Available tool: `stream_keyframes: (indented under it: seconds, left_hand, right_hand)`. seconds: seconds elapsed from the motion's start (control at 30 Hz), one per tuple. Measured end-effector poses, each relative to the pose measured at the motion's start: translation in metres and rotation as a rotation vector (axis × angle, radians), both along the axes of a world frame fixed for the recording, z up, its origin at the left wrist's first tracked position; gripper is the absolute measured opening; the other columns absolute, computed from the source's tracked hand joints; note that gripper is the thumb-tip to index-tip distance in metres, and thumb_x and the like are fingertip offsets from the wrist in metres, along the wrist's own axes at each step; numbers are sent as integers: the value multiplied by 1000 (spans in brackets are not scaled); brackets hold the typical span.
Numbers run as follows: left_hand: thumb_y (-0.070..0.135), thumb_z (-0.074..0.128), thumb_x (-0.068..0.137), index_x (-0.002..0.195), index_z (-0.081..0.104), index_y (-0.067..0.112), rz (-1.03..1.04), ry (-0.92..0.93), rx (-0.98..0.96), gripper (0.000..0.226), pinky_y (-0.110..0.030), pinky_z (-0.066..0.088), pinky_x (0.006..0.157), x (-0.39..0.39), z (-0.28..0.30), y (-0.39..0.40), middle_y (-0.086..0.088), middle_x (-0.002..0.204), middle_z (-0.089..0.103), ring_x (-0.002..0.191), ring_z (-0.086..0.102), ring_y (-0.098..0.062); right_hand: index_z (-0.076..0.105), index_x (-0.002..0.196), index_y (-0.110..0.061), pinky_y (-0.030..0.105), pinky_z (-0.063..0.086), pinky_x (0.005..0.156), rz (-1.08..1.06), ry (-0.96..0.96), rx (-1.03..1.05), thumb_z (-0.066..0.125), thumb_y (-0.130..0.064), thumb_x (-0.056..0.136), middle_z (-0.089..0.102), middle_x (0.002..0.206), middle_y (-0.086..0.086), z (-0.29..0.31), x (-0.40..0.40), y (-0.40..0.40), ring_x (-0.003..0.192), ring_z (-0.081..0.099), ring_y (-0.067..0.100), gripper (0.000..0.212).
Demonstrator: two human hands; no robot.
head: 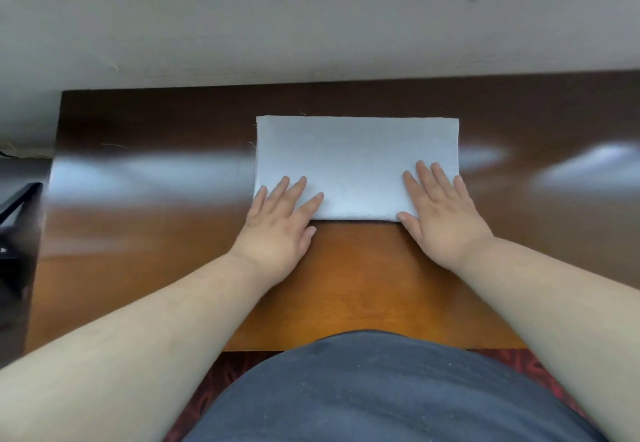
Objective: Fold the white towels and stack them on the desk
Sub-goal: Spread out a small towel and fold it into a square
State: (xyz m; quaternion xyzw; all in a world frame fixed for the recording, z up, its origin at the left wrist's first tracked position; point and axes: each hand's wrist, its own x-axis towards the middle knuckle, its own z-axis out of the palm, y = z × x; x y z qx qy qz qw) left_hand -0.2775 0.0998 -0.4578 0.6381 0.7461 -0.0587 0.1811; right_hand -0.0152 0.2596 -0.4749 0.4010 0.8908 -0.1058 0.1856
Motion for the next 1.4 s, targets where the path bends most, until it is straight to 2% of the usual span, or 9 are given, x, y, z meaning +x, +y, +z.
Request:
stream_keyframes:
  seconds: [0.17,0.27,0.47,0.6,0.7,0.87,1.07,1.3,1.4]
  left_hand:
    - [62,9,93,152,-16,35,31,84,-164,69,-47,-8,118,-35,-12,-27,4,162,-22,147,-22,-20]
    - [64,11,93,154,-11,29,84,32,-189,74,-43,-2,120,-36,-7,-32,3,162,-21,149,-14,-21]
    - [45,42,100,153,25,19,950,-532,178,62,-28,29,105,-31,8,2,-3,153,38,136,39,-22]
    - [42,53,96,147,38,15,1162,-602,51,59,-26,35,91,-41,10,35,-4,139,52,116,53,-26]
    - [44,57,94,138,51,14,1184,-626,-18,54,-31,43,94,-44,10,49,-3,122,60,109,56,-29]
    - [49,55,93,127,54,17,1186,-606,-76,47,-35,47,92,-41,13,63,-1,111,60,98,57,-28]
    - [39,53,96,111,50,23,1195,-660,39,22,-36,50,85,-31,24,59,0,101,61,90,60,-24]
    - [15,46,89,101,42,35,1112,-666,130,24,-25,40,53,-58,48,42,5,94,62,72,60,-12]
    - [10,39,92,105,45,47,1050,-694,106,40,-20,41,49,-87,52,28,6,98,60,62,56,-12]
  right_hand:
    - [-21,152,-31,52,-3,120,28,-85,-15,-9,-81,80,-21,163,-4,-6,4,4,149,-22,20,88]
    - [-14,154,-32,51,-2,121,-19,-36,-86,4,-82,82,-20,163,-4,-3,0,4,149,-22,19,90]
    - [46,144,-21,40,35,113,-932,608,-140,53,-44,94,43,149,8,12,-9,18,136,42,29,56]
    - [45,139,-23,30,43,80,-1117,563,-278,58,-36,88,60,126,-2,18,-11,33,98,59,24,54]
    - [49,135,-18,31,46,76,-1199,508,-332,62,-38,84,62,114,-2,20,-13,46,92,59,24,56]
    - [60,116,-14,43,54,92,-1162,376,-462,65,-52,79,67,110,7,22,-19,67,96,66,33,53]
    - [58,109,-28,40,56,84,-1031,444,-440,60,-43,86,66,101,-1,27,-18,61,91,65,28,28]
    - [30,104,-32,27,36,49,-931,578,-378,56,-16,86,53,83,-2,42,-42,50,61,54,18,35]
    - [44,101,-37,22,32,36,-777,488,-393,48,-13,88,51,66,3,47,-72,42,40,43,17,27]
